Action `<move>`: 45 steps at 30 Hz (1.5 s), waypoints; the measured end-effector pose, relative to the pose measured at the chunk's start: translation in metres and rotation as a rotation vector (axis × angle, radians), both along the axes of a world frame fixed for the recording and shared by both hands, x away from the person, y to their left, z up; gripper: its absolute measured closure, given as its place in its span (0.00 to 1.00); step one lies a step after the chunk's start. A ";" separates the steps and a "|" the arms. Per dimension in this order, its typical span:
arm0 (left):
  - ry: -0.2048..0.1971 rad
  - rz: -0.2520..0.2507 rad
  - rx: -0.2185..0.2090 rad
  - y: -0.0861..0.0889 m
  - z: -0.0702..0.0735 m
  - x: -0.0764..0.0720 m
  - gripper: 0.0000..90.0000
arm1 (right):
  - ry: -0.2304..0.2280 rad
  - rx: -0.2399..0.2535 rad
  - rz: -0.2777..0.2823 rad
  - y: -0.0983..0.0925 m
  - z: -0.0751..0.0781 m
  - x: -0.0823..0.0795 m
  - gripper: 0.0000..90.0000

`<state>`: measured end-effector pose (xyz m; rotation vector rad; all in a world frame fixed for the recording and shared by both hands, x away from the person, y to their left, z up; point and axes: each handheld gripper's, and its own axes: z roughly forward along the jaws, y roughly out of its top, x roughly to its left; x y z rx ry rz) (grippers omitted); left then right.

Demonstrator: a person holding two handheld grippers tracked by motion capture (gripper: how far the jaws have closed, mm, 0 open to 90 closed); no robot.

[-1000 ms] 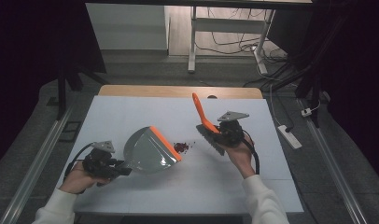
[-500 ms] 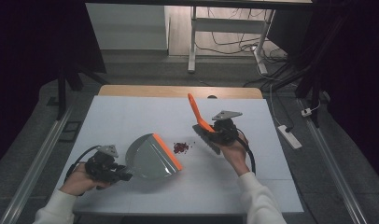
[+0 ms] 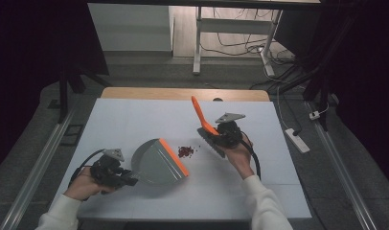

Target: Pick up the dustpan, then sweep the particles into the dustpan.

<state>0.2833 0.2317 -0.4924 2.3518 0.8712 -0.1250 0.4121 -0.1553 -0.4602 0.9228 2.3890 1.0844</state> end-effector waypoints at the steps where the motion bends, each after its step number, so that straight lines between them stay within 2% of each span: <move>1: 0.001 0.001 -0.001 0.000 0.000 0.000 0.69 | -0.003 -0.001 0.000 0.000 0.001 0.000 0.78; 5: -0.003 0.005 -0.022 0.002 0.002 0.000 0.69 | -0.008 0.016 -0.007 -0.002 0.004 -0.001 0.78; 11: 0.011 0.010 -0.009 0.001 -0.002 0.002 0.69 | -0.002 0.006 -0.013 -0.003 0.002 0.001 0.78; 19: 0.029 0.010 -0.006 0.001 -0.005 0.005 0.69 | 0.011 -0.015 -0.020 0.002 -0.005 0.006 0.78; 26: 0.041 0.012 -0.003 -0.001 -0.007 0.006 0.69 | 0.011 -0.057 -0.007 0.012 -0.011 0.009 0.78; 39: 0.047 0.012 0.022 -0.004 -0.008 0.007 0.69 | 0.033 -0.089 -0.001 0.021 -0.021 0.012 0.78; 45: 0.053 0.007 0.026 -0.005 -0.010 0.008 0.69 | 0.038 -0.089 -0.004 0.023 -0.022 0.012 0.78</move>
